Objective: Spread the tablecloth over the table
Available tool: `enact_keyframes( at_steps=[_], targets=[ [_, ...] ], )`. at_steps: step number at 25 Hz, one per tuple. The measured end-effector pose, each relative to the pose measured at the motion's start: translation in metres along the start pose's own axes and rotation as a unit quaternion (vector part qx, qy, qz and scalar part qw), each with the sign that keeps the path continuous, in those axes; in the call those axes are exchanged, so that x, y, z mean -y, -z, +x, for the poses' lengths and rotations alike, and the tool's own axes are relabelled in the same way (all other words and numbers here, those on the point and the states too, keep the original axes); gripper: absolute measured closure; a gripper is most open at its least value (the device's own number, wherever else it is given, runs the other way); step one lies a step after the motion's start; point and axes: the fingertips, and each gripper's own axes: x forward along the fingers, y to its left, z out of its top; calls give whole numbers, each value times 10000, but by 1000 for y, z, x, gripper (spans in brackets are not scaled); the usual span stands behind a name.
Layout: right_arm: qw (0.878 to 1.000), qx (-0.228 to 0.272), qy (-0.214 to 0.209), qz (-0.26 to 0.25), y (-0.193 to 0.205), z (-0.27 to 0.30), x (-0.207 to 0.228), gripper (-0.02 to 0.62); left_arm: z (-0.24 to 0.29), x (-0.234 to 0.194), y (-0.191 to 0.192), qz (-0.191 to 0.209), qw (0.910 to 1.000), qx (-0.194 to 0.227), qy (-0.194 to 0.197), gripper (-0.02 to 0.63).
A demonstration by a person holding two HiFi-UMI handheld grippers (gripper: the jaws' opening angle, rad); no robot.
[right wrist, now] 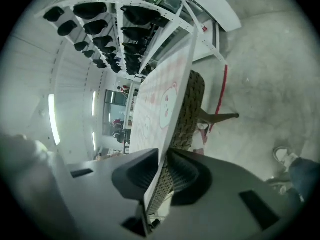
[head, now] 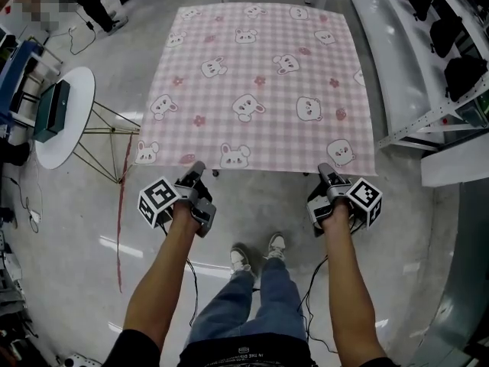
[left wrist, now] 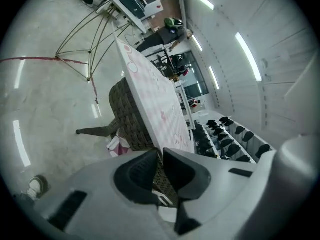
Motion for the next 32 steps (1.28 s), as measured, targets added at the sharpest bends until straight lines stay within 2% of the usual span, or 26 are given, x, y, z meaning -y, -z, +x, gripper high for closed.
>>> enact_keyframes(
  at_steps=[2,4,12,21,26,29,32],
  targets=[
    [9999,-19,53,149,2,0,6,570,-2,-4,0,-56,10000,27,-77,588],
    [9997,2,13,223,3,1,6,588,-3,-6,-1,-98,9999,75,-108,597],
    [9998,145,-116,-31,1,-3,-1,591,0,-11,0,-108,9996,86,-235,601],
    [9992,346,-149,-154,1,-10,-3,591,4,-13,1,-27,9996,-146,-245,601],
    [9988,412,-134,-223,-16,-24,9,591,8,-8,24,34,9994,-268,-236,601],
    [9988,369,-116,-309,-20,-28,10,583,5,-6,30,4,9996,-205,-216,598],
    [9983,360,-83,-454,-15,-36,-3,512,-4,1,29,-69,9996,-212,-156,587]
  ],
)
